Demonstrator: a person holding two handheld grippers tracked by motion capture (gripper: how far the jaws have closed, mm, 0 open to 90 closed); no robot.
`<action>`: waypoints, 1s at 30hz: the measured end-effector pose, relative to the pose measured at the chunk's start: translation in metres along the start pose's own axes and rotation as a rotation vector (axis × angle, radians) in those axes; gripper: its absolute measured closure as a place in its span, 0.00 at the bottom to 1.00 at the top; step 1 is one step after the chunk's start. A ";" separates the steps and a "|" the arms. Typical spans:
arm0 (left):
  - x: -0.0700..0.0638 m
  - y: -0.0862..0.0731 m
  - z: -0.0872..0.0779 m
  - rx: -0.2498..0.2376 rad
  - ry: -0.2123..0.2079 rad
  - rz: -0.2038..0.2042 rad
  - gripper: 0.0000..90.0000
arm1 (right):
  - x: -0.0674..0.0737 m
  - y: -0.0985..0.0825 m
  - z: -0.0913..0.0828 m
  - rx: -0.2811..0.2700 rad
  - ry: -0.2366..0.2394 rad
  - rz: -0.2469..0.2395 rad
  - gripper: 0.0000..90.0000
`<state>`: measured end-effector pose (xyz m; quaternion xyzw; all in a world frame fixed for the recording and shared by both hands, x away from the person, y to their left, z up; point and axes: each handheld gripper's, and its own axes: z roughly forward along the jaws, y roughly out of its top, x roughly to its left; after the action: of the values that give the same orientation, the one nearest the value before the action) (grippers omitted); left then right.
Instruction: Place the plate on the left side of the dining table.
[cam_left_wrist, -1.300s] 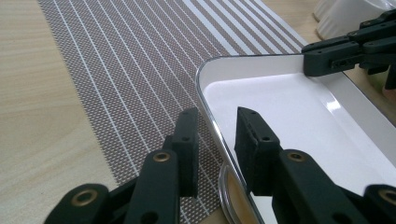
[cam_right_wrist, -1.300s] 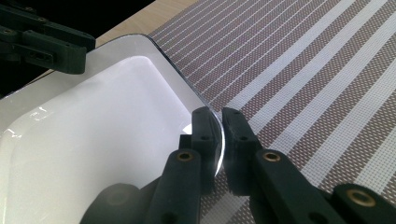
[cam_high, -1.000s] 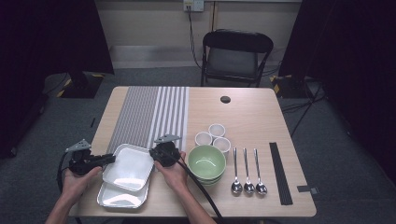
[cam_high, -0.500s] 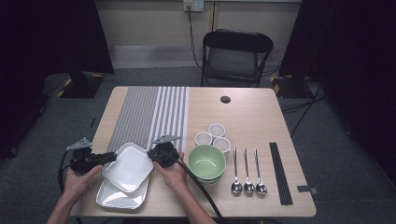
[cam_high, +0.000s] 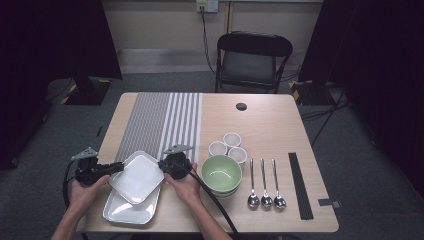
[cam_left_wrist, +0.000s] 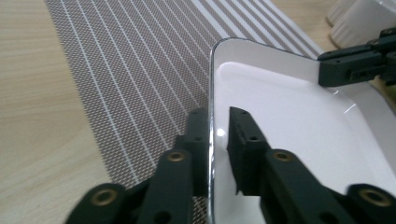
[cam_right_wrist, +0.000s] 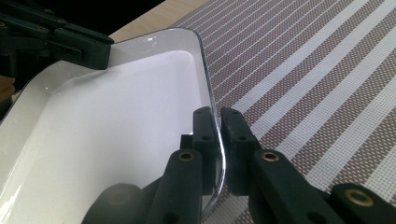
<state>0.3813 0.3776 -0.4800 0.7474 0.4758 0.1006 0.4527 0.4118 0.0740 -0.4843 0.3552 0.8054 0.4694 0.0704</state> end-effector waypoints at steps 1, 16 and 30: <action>-0.001 0.000 0.002 0.004 0.005 0.002 0.86 | 0.000 0.000 0.000 -0.003 0.000 -0.002 0.95; -0.004 0.008 -0.007 -0.017 0.010 0.017 0.97 | 0.003 0.003 -0.007 -0.026 0.018 0.002 0.97; -0.004 0.021 -0.016 -0.052 -0.010 0.032 0.97 | 0.006 0.017 -0.018 -0.077 0.029 -0.013 0.98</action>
<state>0.3825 0.3808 -0.4533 0.7432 0.4589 0.1164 0.4728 0.4082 0.0702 -0.4595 0.3400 0.7899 0.5047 0.0756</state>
